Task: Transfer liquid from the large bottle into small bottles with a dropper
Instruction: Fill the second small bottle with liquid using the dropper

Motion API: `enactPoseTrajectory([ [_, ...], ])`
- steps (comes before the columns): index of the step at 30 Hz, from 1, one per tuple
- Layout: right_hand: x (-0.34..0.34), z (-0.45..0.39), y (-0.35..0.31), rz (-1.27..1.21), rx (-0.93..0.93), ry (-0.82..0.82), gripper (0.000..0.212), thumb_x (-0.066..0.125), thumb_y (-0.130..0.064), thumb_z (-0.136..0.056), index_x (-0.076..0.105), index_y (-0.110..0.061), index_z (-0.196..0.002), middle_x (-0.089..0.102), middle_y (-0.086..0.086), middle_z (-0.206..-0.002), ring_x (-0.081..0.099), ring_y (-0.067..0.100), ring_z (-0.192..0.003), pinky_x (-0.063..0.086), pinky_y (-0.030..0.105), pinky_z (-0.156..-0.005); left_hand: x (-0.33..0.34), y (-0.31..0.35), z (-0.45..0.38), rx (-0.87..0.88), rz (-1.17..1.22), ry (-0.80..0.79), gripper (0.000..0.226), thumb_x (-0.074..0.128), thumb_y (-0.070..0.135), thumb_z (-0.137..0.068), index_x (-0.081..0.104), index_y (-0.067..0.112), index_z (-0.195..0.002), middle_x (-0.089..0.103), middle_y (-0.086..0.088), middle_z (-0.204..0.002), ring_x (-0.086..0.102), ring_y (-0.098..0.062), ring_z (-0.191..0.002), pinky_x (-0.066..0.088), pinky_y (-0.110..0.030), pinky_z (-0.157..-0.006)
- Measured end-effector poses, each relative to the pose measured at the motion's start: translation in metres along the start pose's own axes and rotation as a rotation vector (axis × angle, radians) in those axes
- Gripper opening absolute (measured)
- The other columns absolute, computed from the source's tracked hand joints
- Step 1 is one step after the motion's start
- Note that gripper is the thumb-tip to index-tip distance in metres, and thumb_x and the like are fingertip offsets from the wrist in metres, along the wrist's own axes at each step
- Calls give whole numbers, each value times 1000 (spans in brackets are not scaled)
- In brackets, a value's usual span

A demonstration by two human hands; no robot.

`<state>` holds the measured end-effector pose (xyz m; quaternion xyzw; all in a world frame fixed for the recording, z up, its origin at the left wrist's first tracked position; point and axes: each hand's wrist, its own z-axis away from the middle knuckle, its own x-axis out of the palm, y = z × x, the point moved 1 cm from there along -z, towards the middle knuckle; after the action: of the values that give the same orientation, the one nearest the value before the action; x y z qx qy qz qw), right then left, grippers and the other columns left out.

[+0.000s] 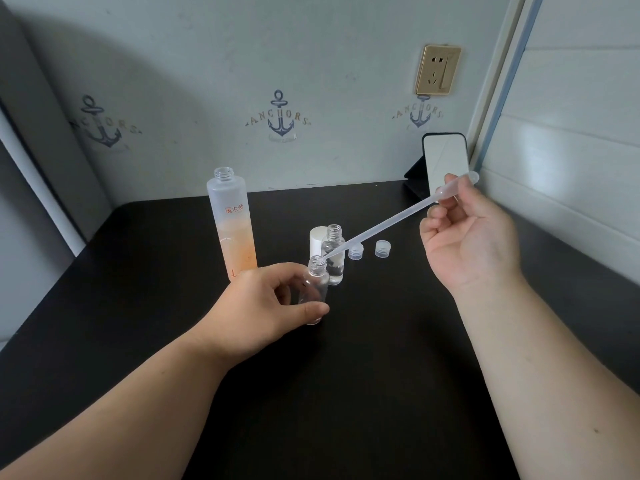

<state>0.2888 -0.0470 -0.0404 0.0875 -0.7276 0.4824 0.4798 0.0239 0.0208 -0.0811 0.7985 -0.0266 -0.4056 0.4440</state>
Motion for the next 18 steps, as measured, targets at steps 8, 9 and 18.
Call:
enactPoseTrajectory([
  [8,-1,2,0,-4,24,52,19,72,-24,-91,77,-7,-97,66,0,-75,54,12,-57,46,22,-55,0,1,-2,-7,-47,-47,36,77,64,-68,67,47,-98,66,28,-87,59,-9,-79,49,-18,-66],
  [9,-1,2,0,-2,25,53,18,72,-24,-91,77,-7,-97,66,0,-76,54,12,-57,45,21,-54,0,1,-3,-15,-64,-47,38,75,67,-65,66,46,-95,65,28,-85,60,-7,-77,48,-17,-64],
  [18,-2,2,0,-19,43,55,16,71,-24,-92,76,-9,-89,65,0,-76,53,12,-57,44,21,-53,-3,-4,2,14,152,61,49,71,64,-72,66,37,-112,69,18,-97,60,-15,-81,50,-20,-70],
])
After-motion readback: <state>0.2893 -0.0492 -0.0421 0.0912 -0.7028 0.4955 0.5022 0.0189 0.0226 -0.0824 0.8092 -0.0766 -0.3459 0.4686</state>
